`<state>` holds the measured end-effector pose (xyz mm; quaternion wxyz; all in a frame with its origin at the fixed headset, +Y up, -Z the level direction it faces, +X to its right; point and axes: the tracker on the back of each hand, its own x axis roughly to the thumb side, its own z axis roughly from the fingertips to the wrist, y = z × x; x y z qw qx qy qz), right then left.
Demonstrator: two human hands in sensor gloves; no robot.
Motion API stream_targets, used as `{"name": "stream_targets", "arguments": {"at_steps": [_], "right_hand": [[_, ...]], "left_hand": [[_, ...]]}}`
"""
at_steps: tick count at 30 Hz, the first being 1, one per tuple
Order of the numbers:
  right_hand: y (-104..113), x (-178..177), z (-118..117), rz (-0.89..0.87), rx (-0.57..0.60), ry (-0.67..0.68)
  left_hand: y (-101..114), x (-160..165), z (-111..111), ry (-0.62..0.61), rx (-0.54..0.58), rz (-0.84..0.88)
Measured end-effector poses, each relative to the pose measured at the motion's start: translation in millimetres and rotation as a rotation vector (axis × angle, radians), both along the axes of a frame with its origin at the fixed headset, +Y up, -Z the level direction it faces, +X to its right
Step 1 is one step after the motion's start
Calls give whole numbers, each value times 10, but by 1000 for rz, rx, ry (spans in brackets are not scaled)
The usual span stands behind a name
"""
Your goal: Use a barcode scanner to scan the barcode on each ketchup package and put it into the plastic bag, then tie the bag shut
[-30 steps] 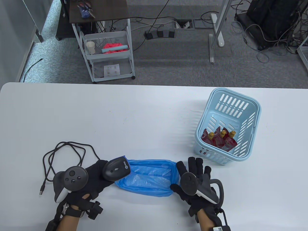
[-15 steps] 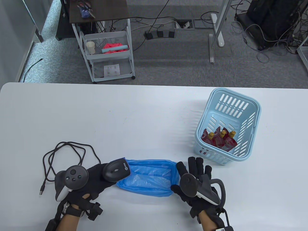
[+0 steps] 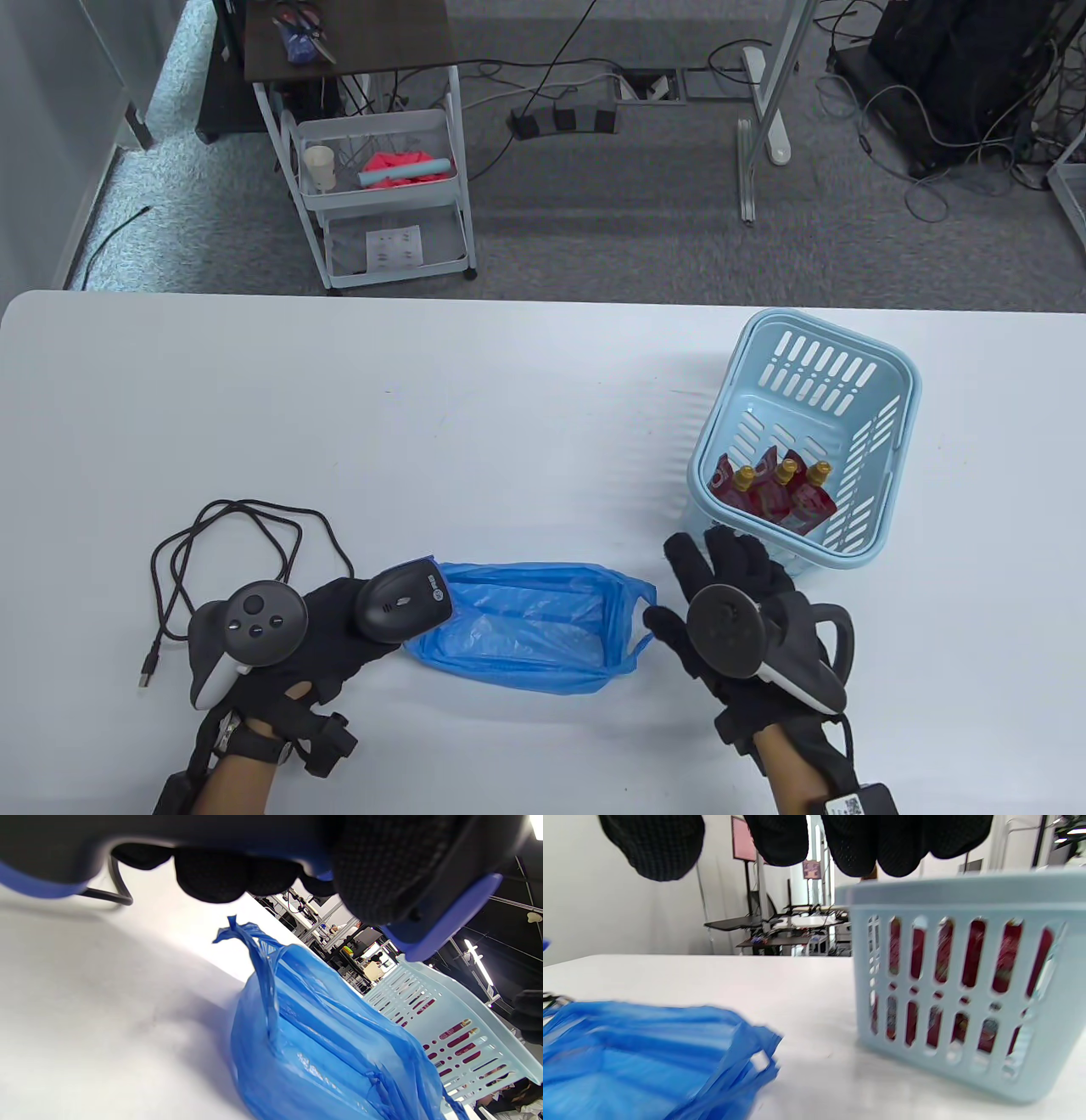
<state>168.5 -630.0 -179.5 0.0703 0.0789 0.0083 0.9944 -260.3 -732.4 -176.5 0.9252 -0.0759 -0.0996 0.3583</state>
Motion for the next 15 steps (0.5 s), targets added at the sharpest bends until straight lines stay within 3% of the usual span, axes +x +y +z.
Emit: {"name": "stream_targets", "arguments": {"at_steps": [6,15], "right_hand": [[121,198,-251,-100,-52,-111],[126,253,-682,-80,-56,-246]], "left_hand": [[-2,-36,-2,9,-3,16],[1,-44,-1,18,-7,12]]}}
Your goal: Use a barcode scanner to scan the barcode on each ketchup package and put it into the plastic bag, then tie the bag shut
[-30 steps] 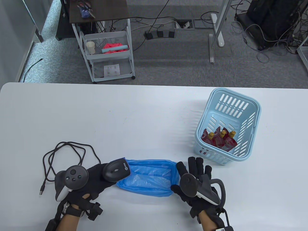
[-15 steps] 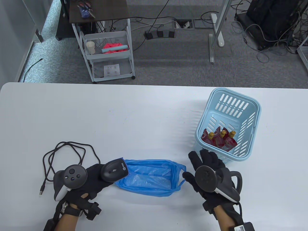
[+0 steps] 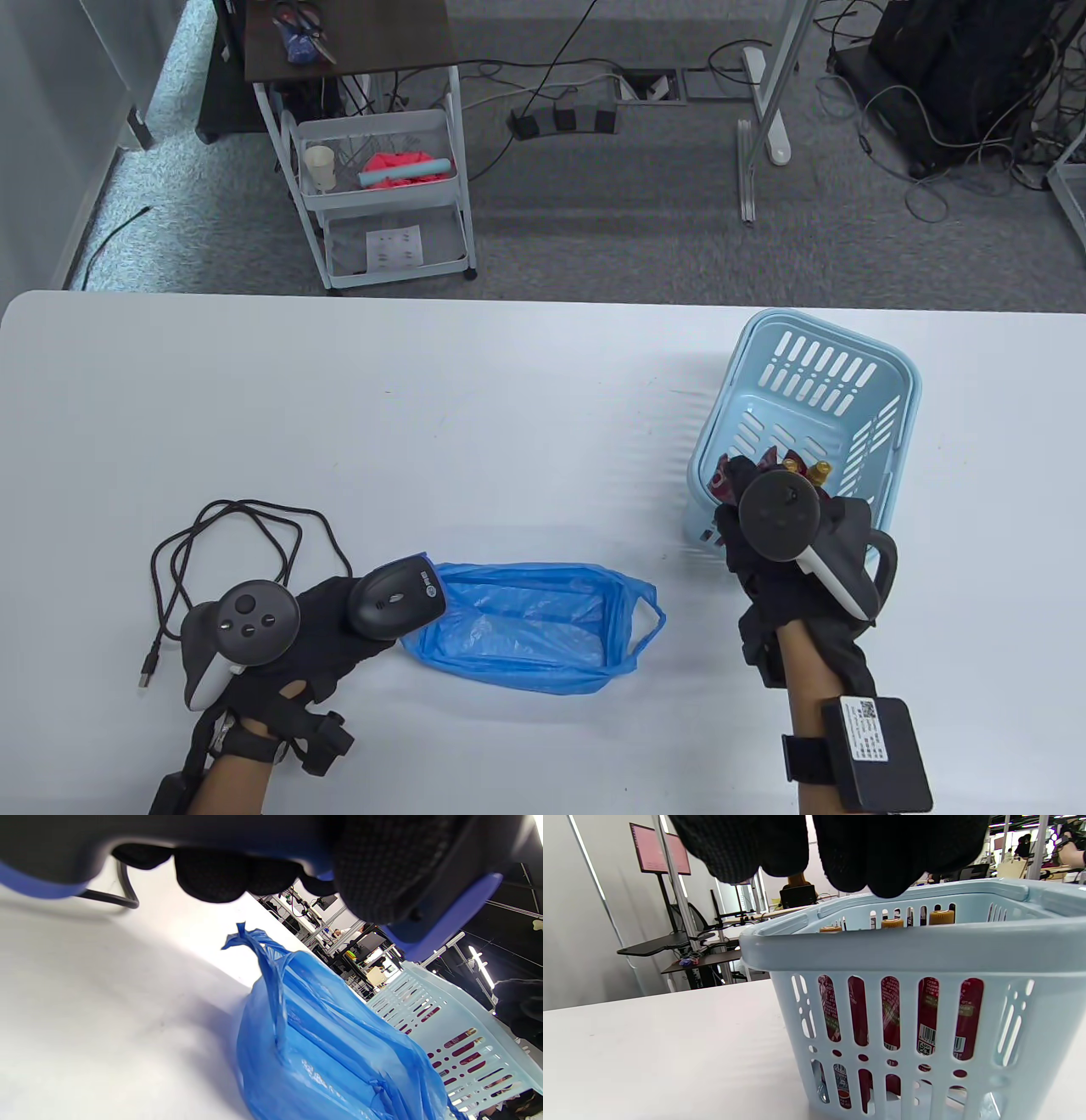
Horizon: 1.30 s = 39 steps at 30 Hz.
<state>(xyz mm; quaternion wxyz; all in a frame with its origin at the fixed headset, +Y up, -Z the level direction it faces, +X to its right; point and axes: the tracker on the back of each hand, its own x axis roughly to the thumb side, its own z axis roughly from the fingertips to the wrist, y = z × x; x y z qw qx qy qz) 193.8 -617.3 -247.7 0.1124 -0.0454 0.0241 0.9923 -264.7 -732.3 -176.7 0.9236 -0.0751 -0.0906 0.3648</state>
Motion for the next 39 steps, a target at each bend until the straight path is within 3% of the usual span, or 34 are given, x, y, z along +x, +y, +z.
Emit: {"name": "stream_targets", "arguments": {"at_steps": [11,22,30,39], "right_hand": [[-188,-34,-333,72,-145,-104],[-283,-4,-491,20,-225,-157],[-345,61,-543,-113,-300,-212],[-346,37,-547,-94,-238,-253]], "left_hand": [[-6,-7,-1,-2,3,2],[-22,16,-2,-12,-3,-1],[-29,28,1,-20,2,-1],[-37,33,2,-20,4,2]]}}
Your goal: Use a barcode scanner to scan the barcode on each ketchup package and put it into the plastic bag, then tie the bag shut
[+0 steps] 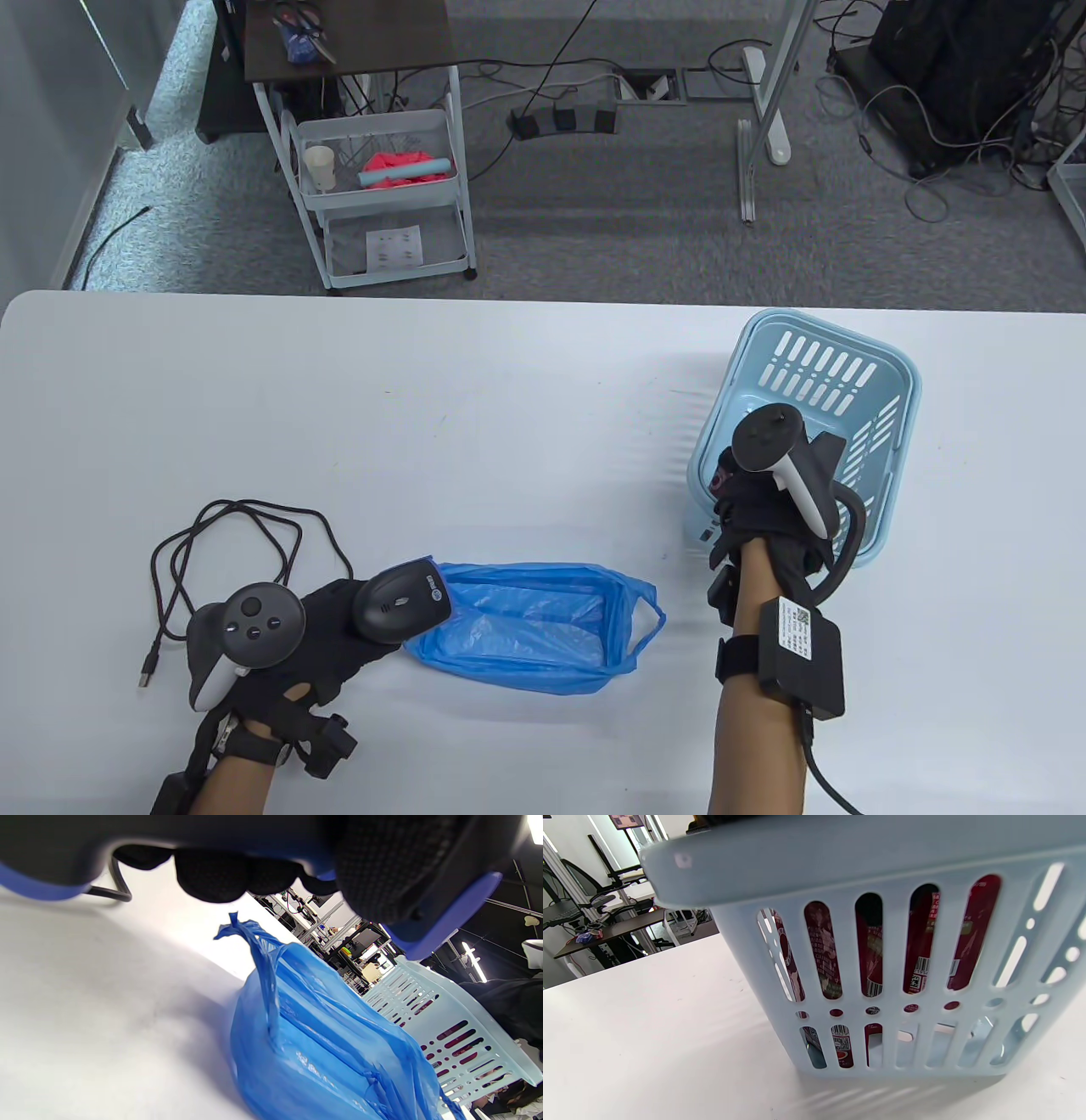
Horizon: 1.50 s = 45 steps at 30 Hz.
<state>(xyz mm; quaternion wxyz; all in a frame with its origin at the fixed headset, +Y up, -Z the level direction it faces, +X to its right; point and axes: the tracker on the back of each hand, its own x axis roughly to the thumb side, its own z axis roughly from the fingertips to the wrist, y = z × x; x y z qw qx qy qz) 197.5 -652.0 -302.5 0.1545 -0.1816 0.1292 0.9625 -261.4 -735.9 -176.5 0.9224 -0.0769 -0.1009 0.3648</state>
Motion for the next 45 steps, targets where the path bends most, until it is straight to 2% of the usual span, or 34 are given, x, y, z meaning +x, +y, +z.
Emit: {"name": "stream_targets", "arguments": {"at_steps": [10,15,27,38,45], "right_hand": [[15,-11,35,86,76,15],[124,4,84,99,118,15],[590,47,252,101,249,21],[1085,17,506,111,405,59],[1255,-48,658,108,466,98]], "left_hand": [[10,-8,5,10,8,-5],[10,-12,4,11,4,-1],[7,-23,-1,15,2,-1],[6,-30,-5,15,-4,0],[6,-35,-5,15,-6,0]]}}
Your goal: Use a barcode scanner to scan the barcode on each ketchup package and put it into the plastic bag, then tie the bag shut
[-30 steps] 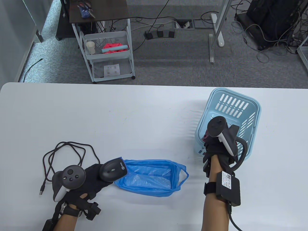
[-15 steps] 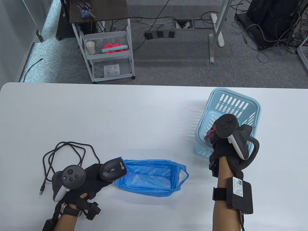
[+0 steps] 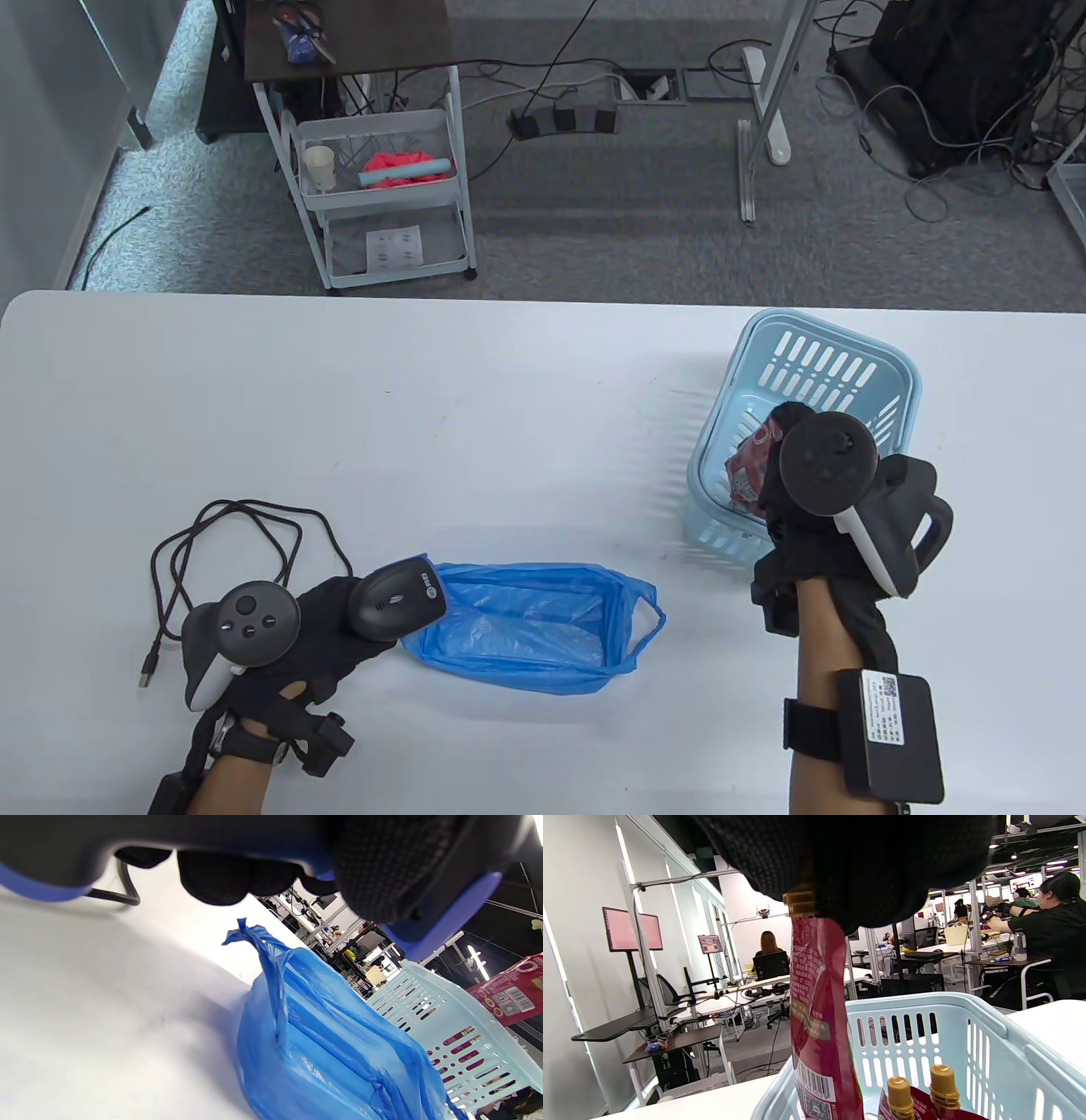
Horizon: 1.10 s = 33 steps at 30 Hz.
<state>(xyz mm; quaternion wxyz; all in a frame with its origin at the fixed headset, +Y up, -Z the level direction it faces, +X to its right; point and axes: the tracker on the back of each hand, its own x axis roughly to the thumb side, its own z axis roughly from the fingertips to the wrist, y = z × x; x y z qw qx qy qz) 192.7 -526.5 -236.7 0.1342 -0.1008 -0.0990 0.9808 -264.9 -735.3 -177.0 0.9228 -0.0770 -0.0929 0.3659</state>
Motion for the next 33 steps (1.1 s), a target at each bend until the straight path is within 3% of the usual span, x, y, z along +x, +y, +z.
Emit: {"name": "stream_targets", "arguments": {"at_steps": [13,33], "right_hand": [[83,-430,221,60,24,172],[-564,-1552,408,78,-107,538]], "left_hand": [[-4,-6,-4,0,-5,9],[13,23,7,-52,12,33]]}}
